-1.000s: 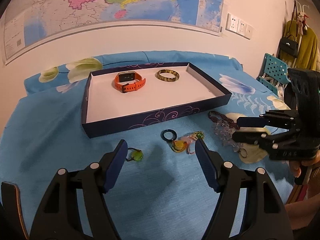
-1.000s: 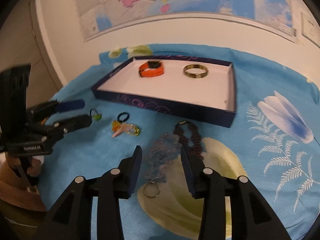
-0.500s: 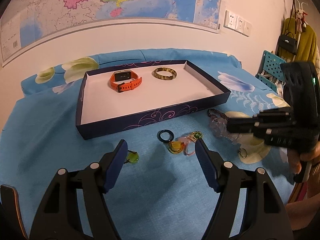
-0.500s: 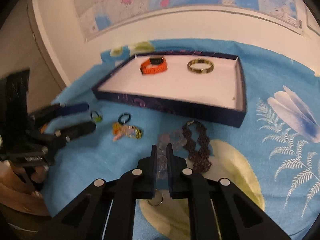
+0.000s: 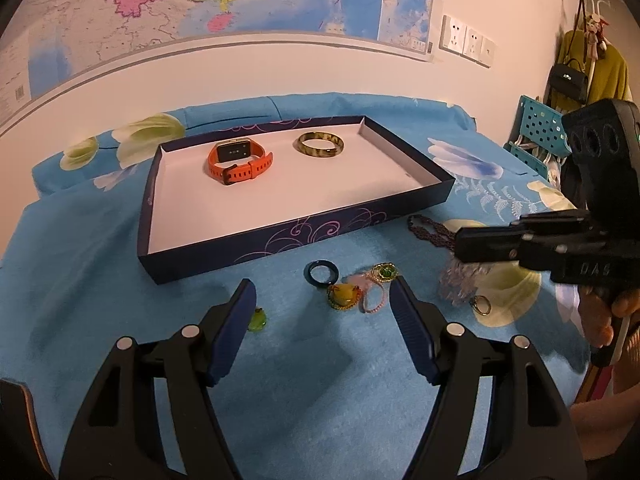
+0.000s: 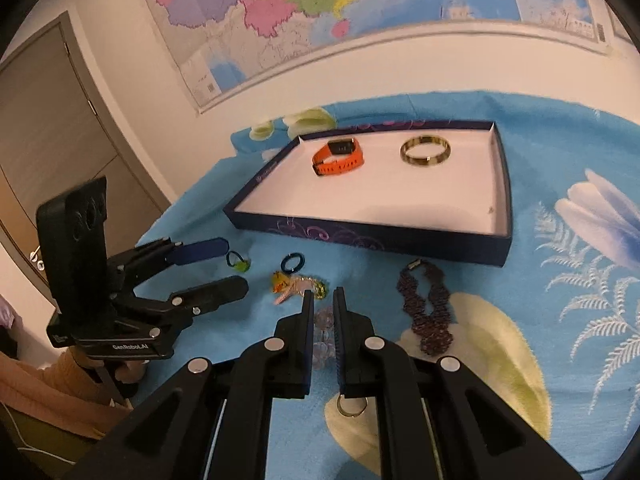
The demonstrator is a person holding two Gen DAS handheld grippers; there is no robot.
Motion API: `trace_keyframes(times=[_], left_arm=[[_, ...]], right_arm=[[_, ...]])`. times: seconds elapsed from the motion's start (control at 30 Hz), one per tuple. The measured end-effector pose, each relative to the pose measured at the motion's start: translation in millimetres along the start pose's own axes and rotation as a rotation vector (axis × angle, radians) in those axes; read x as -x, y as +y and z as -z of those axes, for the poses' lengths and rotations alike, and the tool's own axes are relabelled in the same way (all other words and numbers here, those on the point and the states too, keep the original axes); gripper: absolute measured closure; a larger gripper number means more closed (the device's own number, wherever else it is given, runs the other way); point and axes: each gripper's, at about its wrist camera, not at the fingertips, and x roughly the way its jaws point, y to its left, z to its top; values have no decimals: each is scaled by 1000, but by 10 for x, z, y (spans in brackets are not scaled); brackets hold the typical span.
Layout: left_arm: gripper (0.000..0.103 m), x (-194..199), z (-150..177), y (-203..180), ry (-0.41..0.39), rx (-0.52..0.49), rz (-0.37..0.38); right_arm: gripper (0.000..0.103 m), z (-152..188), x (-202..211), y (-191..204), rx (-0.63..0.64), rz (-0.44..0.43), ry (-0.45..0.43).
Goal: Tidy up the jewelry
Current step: 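Grasp the small pink pendant with the left tool while the right tool lifts the crystal bracelet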
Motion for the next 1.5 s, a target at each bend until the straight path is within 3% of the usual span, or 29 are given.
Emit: trace_keyframes(times=[0.17, 0.27, 0.53, 0.83, 1.0, 1.27, 1.4, 1.5], left_arm=[[39, -88, -52, -13, 15, -5, 5], [46, -159, -79, 18, 36, 8, -7], [46, -66, -17, 62, 27, 17, 26], [50, -98, 23, -194, 49, -45, 113], [80, -245, 15, -317, 103, -45, 132], [86, -388, 17, -236, 149, 7, 143], [99, -384, 13, -203, 148, 21, 156], [99, -342, 12, -221, 134, 16, 156]], right_arm=[[89, 61, -44, -63, 8, 78, 29], [81, 98, -25, -131, -9, 92, 29], [64, 149, -61, -84, 26, 100, 55], [66, 176, -138, 23, 81, 111, 87], [68, 179, -143, 37, 84, 120, 87], [68, 171, -179, 23, 76, 120, 92], [85, 186, -171, 64, 96, 117, 90], [87, 199, -163, 85, 98, 114, 85]])
